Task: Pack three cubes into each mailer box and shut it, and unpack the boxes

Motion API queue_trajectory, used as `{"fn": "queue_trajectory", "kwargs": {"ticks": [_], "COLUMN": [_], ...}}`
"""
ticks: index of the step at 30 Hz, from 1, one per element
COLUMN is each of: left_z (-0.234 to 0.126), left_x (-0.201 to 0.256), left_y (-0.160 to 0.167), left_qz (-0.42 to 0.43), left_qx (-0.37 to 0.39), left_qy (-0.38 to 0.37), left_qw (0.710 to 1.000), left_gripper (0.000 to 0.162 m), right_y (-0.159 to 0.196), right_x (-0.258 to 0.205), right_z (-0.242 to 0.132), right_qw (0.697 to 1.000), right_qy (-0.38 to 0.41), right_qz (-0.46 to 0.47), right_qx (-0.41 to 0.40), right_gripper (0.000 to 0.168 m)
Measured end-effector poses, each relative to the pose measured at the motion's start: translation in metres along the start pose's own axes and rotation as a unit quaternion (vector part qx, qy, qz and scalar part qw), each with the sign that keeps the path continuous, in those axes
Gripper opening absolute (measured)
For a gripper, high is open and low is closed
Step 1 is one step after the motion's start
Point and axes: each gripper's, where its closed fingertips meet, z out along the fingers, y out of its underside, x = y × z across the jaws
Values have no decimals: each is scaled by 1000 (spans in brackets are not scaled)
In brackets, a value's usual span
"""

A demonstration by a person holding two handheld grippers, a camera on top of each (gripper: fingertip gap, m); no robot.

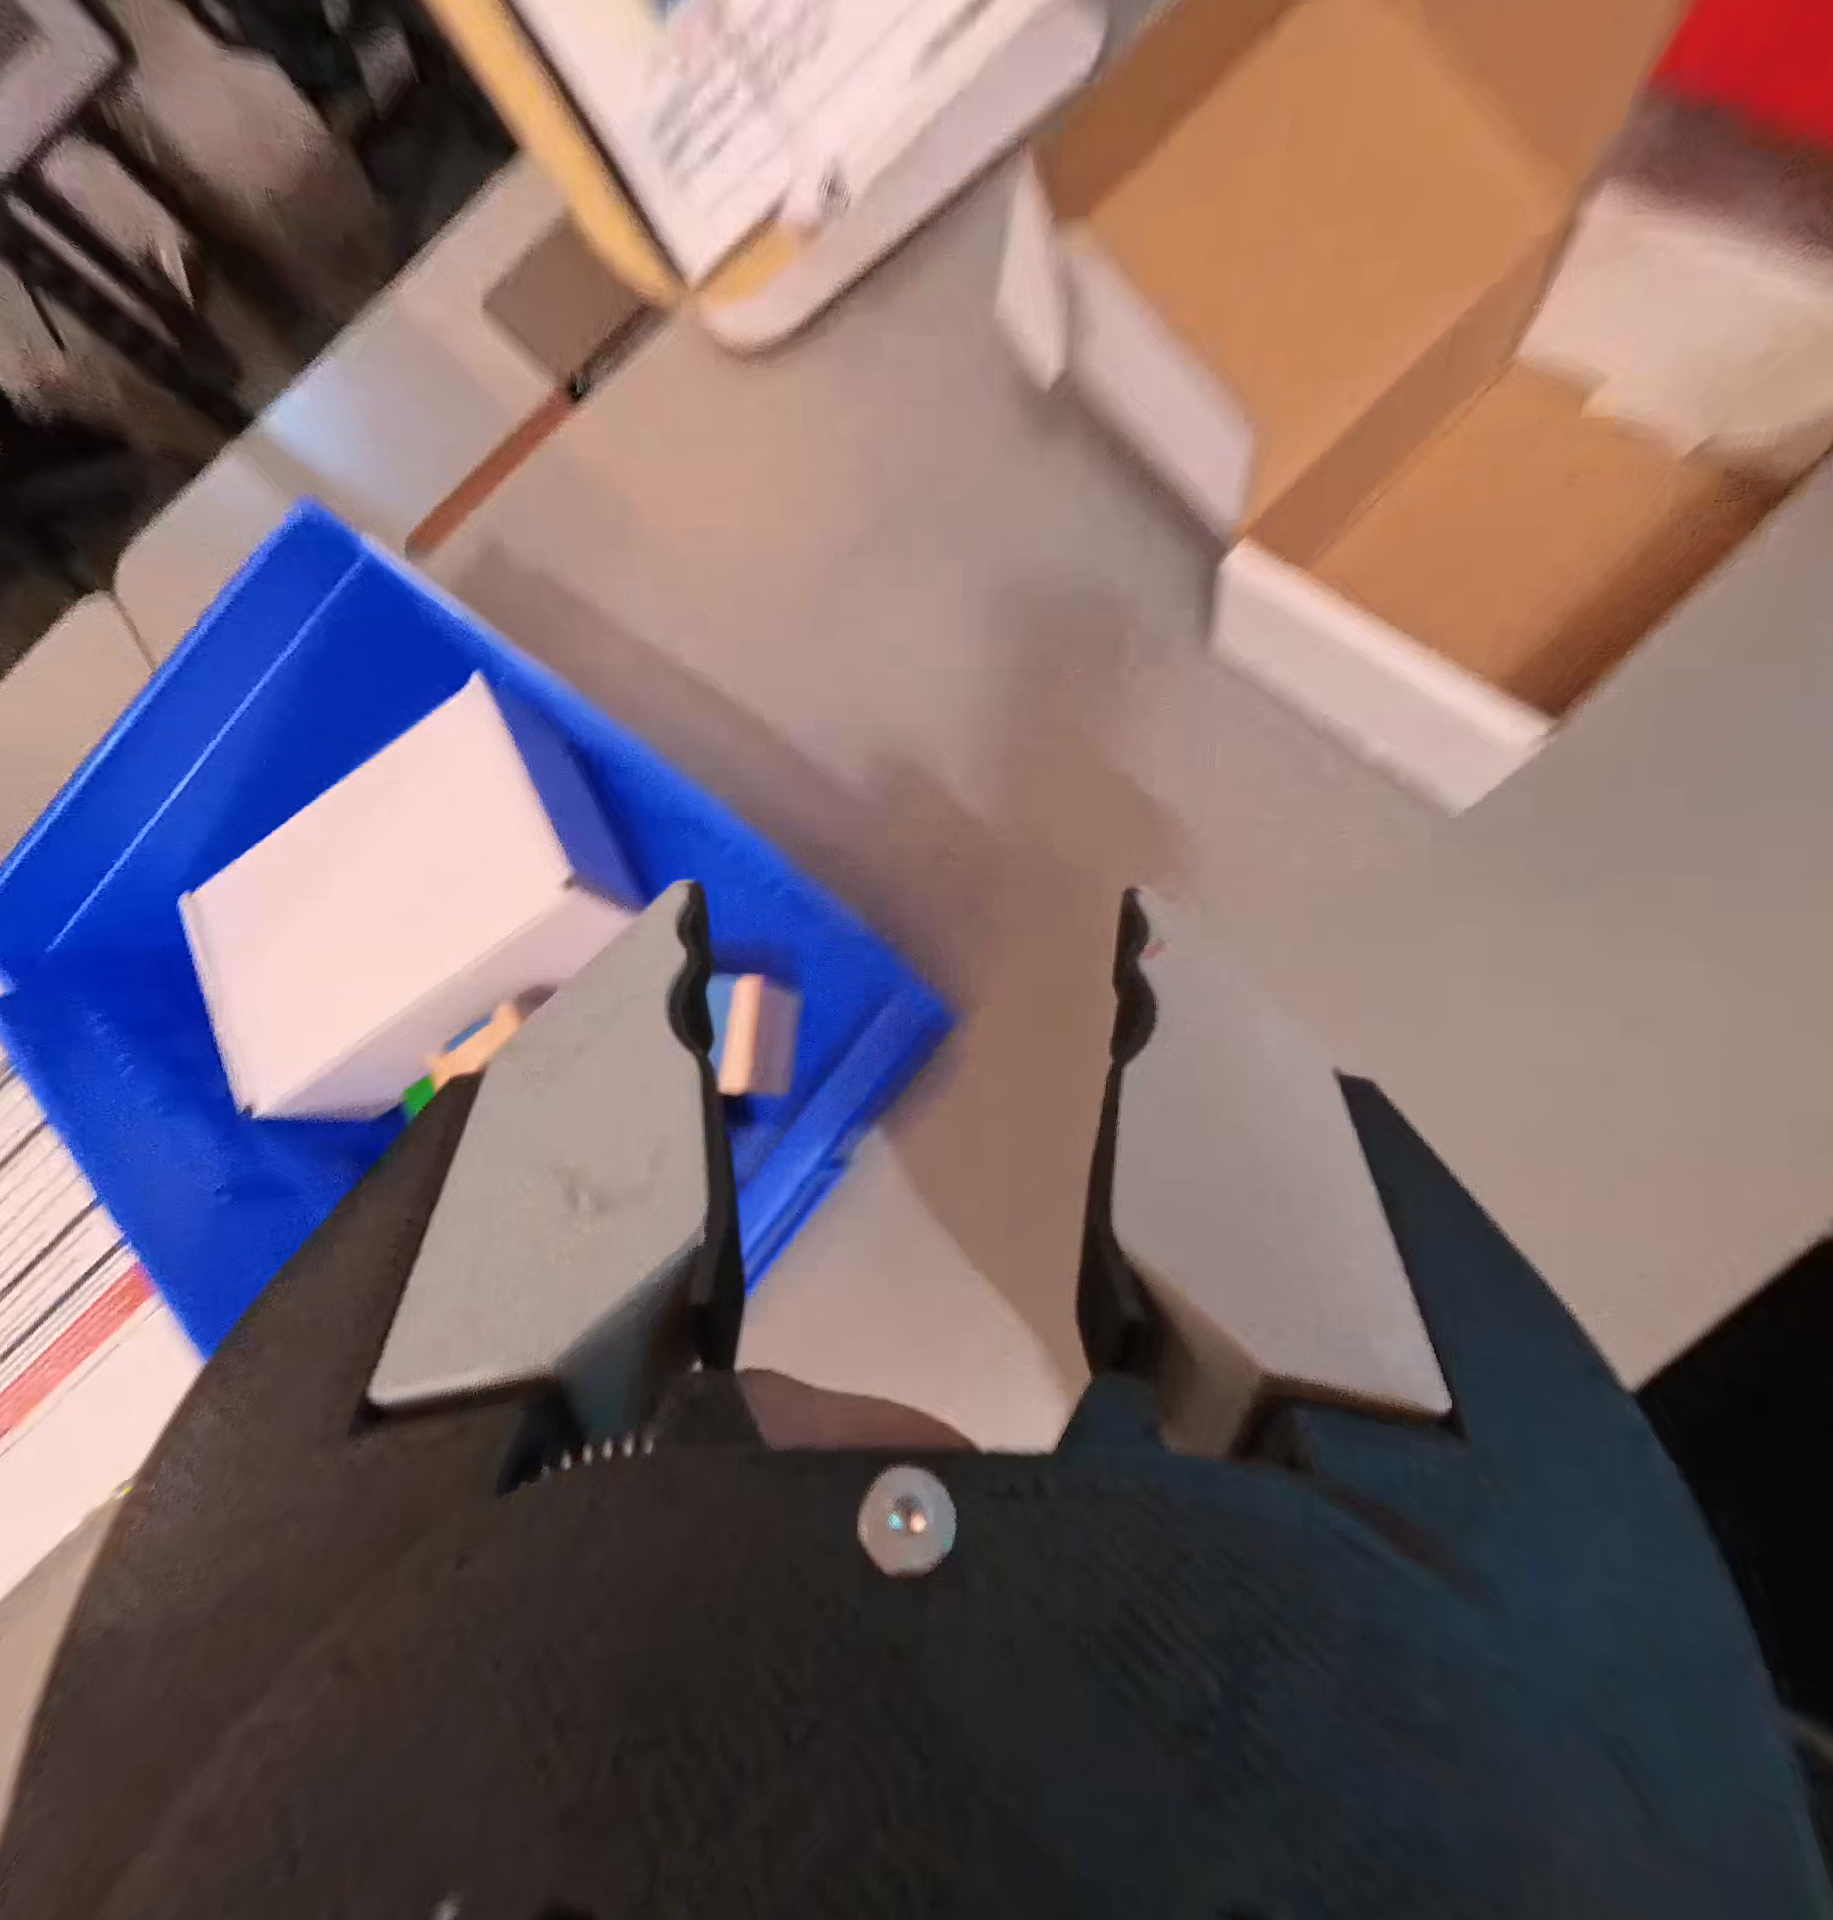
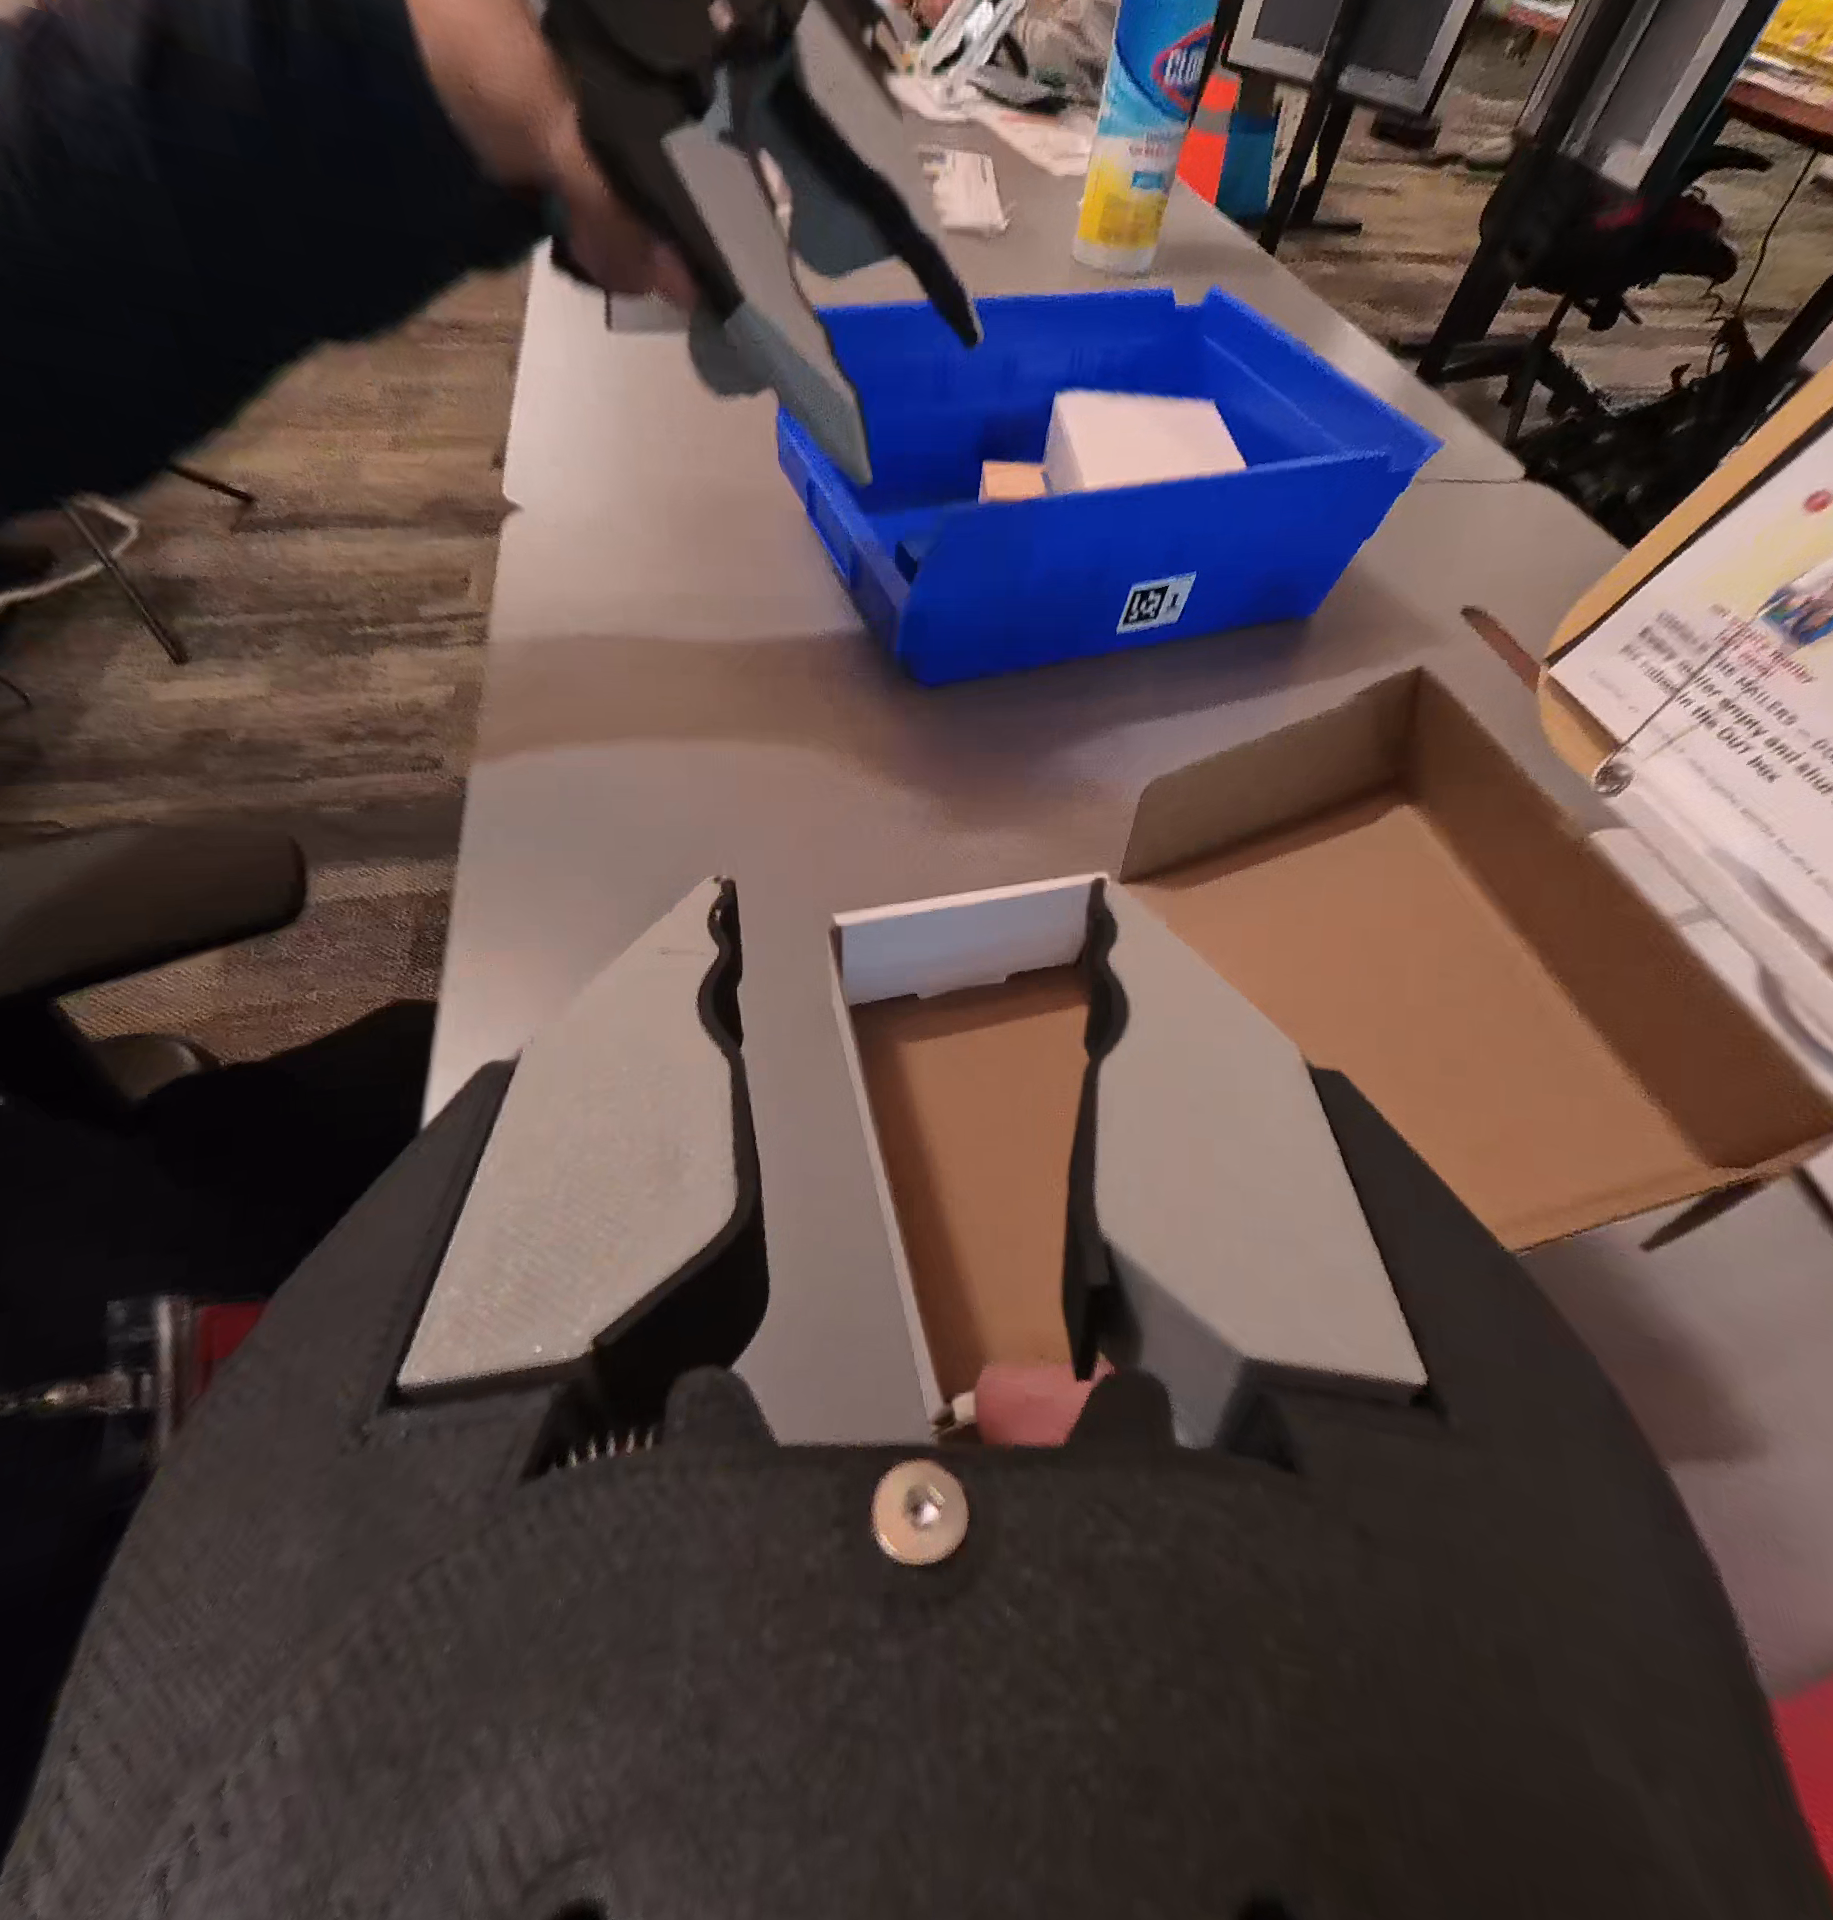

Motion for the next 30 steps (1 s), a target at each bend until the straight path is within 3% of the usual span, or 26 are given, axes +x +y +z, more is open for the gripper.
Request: {"fn": "queue_trajectory", "kwargs": {"ticks": [4, 8, 14, 16, 20, 25, 30], "left_z": [31, 58, 87, 92, 90, 50, 8], "left_x": [-49, -63, -72, -69, -66, -84, -43], "left_y": [51, 79, 116, 127, 116, 88, 4], "left_qz": [41, 33, 33, 41, 53, 78, 129], "left_qx": [-129, -192, -284, -307, -278, -243, -146], "left_qy": [-18, 23, 64, 82, 90, 46, 37], "left_qw": [991, 981, 956, 947, 955, 966, 980], "left_gripper": [76, 75, 45, 43, 43, 43, 42], "right_y": [28, 36, 39, 40, 34, 20, -3], "right_x": [4, 7, 8, 9, 9, 20, 58], "right_z": [23, 26, 23, 21, 17, 5, -22], "right_qw": [1000, 1000, 1000, 1000, 1000, 998, 979], "right_qy": [-21, -20, -10, -8, -4, 29, 152], "right_qz": [5, -4, -18, -18, -15, -1, 29], "right_qx": [-5, 0, 1, 2, 19, 63, 133], "right_gripper": [66, 66, 63, 62, 60, 55, 47]}}
